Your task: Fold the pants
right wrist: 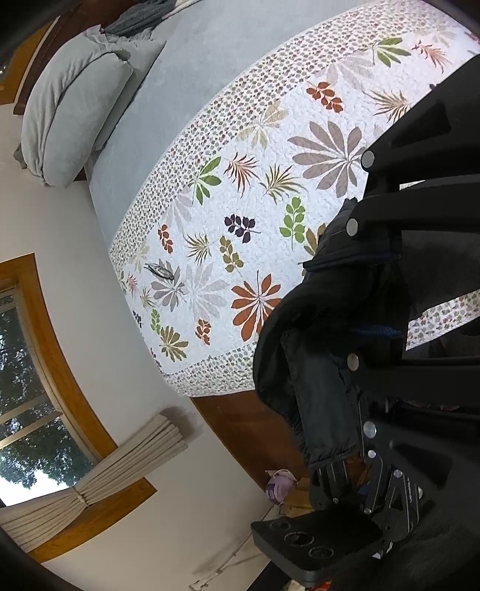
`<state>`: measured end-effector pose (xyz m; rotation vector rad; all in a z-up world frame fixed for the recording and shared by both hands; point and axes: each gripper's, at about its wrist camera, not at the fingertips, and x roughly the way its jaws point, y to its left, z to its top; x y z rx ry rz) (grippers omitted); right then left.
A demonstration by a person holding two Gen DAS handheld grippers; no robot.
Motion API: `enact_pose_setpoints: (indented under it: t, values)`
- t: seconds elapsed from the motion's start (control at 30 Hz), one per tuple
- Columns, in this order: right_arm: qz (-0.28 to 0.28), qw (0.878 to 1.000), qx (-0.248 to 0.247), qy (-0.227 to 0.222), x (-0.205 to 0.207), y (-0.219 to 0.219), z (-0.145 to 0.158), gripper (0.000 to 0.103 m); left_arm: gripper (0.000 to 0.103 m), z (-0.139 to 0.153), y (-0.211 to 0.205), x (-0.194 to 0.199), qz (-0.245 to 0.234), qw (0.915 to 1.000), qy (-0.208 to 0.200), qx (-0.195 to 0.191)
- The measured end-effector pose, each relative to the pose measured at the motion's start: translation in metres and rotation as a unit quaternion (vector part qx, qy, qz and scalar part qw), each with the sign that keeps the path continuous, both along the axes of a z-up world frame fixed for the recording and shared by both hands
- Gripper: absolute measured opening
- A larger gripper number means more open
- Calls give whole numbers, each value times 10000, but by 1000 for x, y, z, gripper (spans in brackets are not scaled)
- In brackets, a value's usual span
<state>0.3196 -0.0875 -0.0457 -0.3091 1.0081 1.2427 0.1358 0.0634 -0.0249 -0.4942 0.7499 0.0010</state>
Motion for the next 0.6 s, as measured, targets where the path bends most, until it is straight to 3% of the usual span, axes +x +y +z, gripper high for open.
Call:
enact_pose_setpoints:
  t: [0.6]
  values:
    - [-167,9993,-54,-335,-3,-44,-6,26,19,1,-42,12,-359,9992,41,196]
